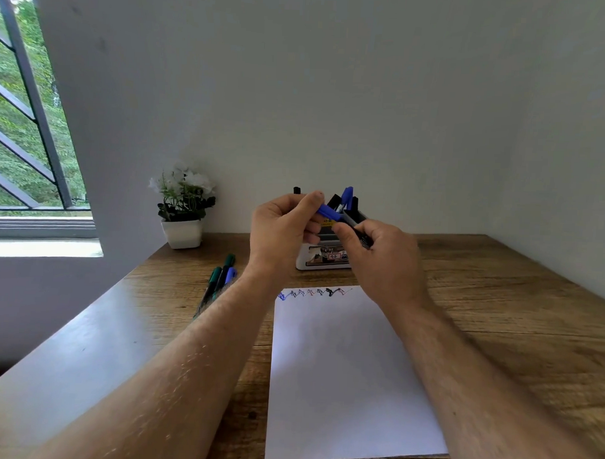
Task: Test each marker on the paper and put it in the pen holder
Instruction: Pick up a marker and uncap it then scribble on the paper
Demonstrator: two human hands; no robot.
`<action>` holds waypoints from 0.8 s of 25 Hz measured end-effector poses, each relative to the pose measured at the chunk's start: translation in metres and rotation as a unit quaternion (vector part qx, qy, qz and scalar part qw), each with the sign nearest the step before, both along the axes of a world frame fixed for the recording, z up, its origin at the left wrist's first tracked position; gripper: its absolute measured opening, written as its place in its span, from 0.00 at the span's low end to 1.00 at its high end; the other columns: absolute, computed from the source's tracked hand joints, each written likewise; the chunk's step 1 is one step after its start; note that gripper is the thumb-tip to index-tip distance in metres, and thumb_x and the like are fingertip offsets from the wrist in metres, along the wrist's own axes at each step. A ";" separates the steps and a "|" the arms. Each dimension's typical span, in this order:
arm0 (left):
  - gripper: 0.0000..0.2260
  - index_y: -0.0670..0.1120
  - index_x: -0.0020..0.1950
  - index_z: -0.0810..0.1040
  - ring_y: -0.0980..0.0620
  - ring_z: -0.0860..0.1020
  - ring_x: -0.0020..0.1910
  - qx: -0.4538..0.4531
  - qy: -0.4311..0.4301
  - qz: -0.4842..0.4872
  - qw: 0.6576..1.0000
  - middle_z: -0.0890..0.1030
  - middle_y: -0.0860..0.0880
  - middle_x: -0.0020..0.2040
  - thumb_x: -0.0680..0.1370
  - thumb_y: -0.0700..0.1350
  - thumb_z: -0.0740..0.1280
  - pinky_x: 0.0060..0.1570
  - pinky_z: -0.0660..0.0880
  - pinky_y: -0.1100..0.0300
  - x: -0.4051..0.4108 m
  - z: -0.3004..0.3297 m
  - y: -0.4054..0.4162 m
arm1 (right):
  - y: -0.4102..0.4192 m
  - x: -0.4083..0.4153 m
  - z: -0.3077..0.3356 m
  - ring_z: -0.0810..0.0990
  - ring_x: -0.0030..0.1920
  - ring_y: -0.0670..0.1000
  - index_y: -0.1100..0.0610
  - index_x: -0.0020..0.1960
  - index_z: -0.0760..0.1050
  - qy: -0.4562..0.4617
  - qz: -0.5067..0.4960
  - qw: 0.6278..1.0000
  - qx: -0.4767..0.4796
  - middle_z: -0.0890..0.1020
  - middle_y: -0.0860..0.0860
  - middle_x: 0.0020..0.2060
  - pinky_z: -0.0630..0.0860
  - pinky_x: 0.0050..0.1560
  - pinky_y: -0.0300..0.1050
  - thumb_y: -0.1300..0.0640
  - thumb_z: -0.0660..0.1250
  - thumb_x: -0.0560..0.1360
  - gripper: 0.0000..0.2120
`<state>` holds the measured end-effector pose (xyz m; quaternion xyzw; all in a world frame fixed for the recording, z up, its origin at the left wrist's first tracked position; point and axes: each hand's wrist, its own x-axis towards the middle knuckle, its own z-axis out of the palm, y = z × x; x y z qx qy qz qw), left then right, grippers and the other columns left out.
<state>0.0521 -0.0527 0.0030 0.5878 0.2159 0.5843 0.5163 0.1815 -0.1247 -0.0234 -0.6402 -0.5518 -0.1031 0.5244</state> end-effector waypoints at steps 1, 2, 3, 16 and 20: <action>0.07 0.39 0.47 0.84 0.55 0.78 0.30 -0.015 -0.018 -0.004 1.000 0.82 0.41 0.38 0.77 0.42 0.71 0.31 0.77 0.65 -0.002 0.001 0.001 | 0.000 0.000 -0.001 0.77 0.29 0.44 0.53 0.46 0.81 0.003 -0.007 1.000 -0.001 0.79 0.45 0.29 0.72 0.27 0.41 0.40 0.63 0.78 0.18; 0.05 0.39 0.47 0.84 0.55 0.79 0.31 -0.037 -0.045 -0.021 0.998 0.83 0.41 0.38 0.77 0.40 0.72 0.32 0.78 0.65 -0.004 0.003 0.002 | 0.000 0.001 -0.001 0.79 0.31 0.44 0.53 0.46 0.82 0.015 -0.012 1.000 0.003 0.81 0.45 0.31 0.75 0.29 0.43 0.41 0.63 0.79 0.17; 0.02 0.39 0.46 0.83 0.53 0.81 0.33 -0.062 -0.076 -0.048 0.994 0.83 0.41 0.39 0.77 0.38 0.71 0.34 0.79 0.65 -0.006 0.006 0.003 | 0.000 0.001 -0.001 0.79 0.31 0.43 0.54 0.45 0.81 0.041 -0.010 0.999 0.013 0.81 0.44 0.31 0.76 0.29 0.42 0.44 0.63 0.80 0.16; 0.12 0.42 0.48 0.78 0.53 0.70 0.31 -0.194 -0.061 -0.086 0.975 0.71 0.47 0.35 0.84 0.41 0.56 0.34 0.73 0.58 0.001 0.005 -0.005 | -0.006 0.005 0.008 0.78 0.24 0.50 0.54 0.57 0.77 0.287 0.106 0.947 0.094 0.85 0.54 0.45 0.70 0.20 0.40 0.65 0.58 0.80 0.12; 0.14 0.46 0.37 0.71 0.55 0.64 0.26 -0.159 0.043 -0.024 0.986 0.68 0.52 0.26 0.82 0.47 0.63 0.29 0.66 0.60 -0.003 -0.001 0.000 | -0.007 0.010 0.008 0.82 0.30 0.54 0.56 0.55 0.77 0.346 0.095 0.931 0.060 0.86 0.54 0.43 0.73 0.24 0.42 0.63 0.64 0.78 0.08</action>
